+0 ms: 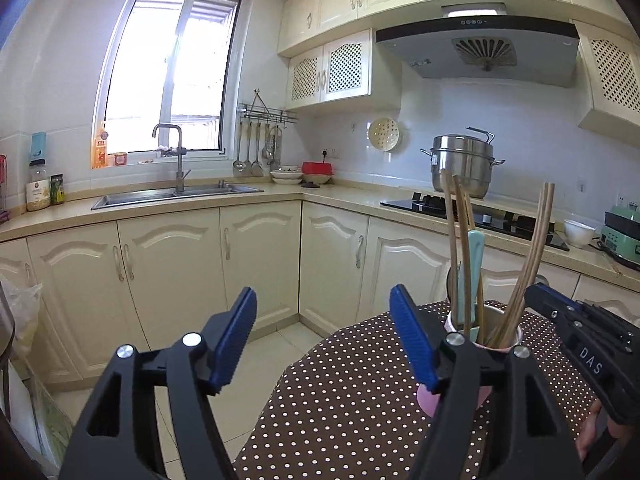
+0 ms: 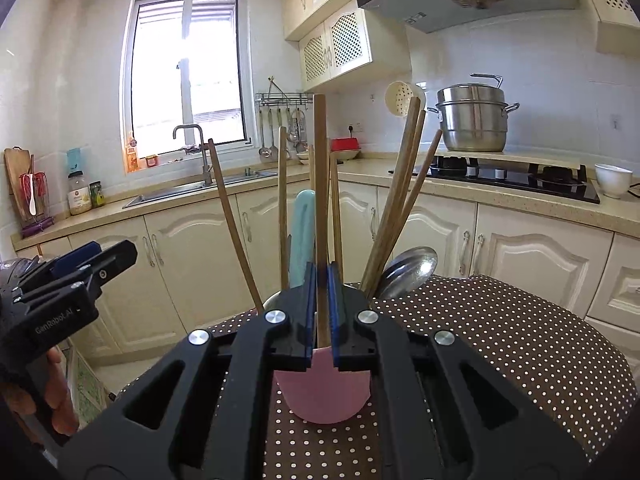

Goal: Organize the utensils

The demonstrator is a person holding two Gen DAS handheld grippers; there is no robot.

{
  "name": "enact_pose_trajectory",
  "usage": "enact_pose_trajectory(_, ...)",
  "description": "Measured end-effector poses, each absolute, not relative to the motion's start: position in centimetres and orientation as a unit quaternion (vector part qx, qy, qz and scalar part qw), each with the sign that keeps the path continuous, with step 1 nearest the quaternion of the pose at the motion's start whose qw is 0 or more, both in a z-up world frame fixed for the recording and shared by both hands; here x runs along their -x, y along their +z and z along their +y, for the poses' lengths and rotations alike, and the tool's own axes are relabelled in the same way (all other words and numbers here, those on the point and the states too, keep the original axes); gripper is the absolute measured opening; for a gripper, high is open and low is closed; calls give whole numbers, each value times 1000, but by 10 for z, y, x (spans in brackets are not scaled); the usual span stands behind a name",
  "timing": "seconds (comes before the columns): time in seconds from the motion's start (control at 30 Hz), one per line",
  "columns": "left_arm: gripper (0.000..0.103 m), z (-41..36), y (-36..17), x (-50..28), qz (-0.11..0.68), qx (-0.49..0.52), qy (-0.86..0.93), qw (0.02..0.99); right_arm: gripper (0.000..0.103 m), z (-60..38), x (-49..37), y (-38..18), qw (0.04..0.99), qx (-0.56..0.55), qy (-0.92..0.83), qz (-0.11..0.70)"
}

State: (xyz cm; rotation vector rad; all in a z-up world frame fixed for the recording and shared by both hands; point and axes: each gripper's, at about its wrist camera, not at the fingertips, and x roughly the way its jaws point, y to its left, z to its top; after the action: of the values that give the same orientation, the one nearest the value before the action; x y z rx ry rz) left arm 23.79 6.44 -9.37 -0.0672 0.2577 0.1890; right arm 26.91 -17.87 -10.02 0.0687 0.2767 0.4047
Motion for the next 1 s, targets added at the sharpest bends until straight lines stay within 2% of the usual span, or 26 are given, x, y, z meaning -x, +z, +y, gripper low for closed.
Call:
enact_pose_trajectory(0.1,68,70,-92,-232,133,34,103,985,13,-180,-265,-98,971,-36,193,136)
enact_pose_trajectory(0.13,68,71,-91,-231,132,34,104,985,30,-180,-263,-97,972,-37,191,135)
enact_pose_trajectory(0.17,69,73,-89,-228,131,34,106,985,56,-180,-260,-96,972,-39,189,131)
enact_pose_trajectory(0.2,69,73,-88,-226,130,34,105,985,61,-182,-257,-95,973,-43,189,124)
enact_pose_trajectory(0.33,69,76,-83,-215,123,35,104,986,61,-182,-249,-90,973,-46,191,120)
enact_pose_trajectory(0.43,71,75,-79,-206,120,33,105,987,67,-181,-240,-83,975,-42,188,112)
enact_pose_trajectory(1.0,74,48,-49,-128,82,-3,88,993,81,-185,-151,-51,980,-50,171,85)
